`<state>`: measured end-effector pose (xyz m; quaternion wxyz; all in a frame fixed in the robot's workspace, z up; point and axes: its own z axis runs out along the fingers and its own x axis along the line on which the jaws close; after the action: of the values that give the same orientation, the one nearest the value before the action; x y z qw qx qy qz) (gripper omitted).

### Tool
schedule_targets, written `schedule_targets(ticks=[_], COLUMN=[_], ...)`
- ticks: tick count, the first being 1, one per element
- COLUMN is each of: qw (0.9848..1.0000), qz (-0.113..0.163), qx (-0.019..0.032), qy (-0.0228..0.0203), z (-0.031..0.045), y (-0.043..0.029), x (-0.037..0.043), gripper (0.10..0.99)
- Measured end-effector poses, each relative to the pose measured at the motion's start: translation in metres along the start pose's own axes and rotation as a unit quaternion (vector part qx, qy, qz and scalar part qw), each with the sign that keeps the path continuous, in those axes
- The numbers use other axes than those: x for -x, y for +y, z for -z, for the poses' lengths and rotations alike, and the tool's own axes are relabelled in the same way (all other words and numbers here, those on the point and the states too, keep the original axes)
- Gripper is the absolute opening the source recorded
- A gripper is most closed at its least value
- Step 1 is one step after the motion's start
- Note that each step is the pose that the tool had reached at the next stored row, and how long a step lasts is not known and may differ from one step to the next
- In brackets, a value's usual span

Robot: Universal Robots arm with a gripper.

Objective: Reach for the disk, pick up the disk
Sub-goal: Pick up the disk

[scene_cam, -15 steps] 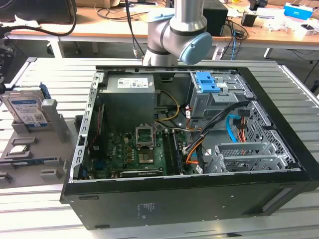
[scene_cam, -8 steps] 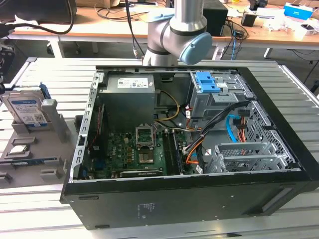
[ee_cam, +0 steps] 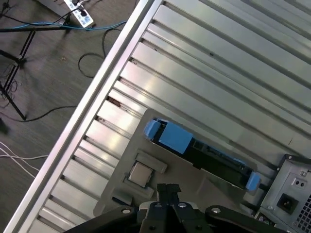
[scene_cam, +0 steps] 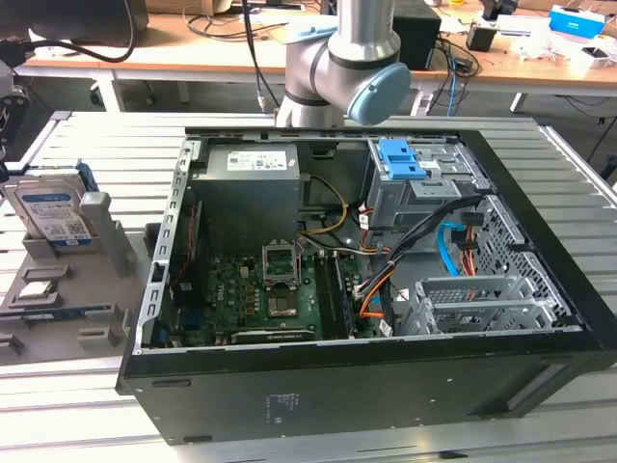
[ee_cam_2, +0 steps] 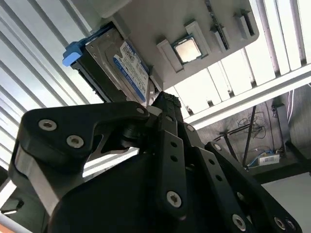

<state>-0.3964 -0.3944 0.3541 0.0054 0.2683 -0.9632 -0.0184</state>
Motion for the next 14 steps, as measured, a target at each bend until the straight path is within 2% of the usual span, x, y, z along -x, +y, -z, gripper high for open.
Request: schedule_targets(ticks=[2,6,10,14], qw=[0.9996,0.9981,0.9966,0.9943], qz=[0.028,0.061,0.082,0.106], qx=[0.0000,0.0000,0.0000,-0.0001], qy=[0.0011,0.0023,0.0032,0.0041], z=[0.0000,0.0000,0.0000,0.0000], y=[0.0000,0.0000,0.0000,0.0000], x=[0.0000,0.0000,0.0000,0.0000], gripper=[0.106,0.106,0.106,0.106])
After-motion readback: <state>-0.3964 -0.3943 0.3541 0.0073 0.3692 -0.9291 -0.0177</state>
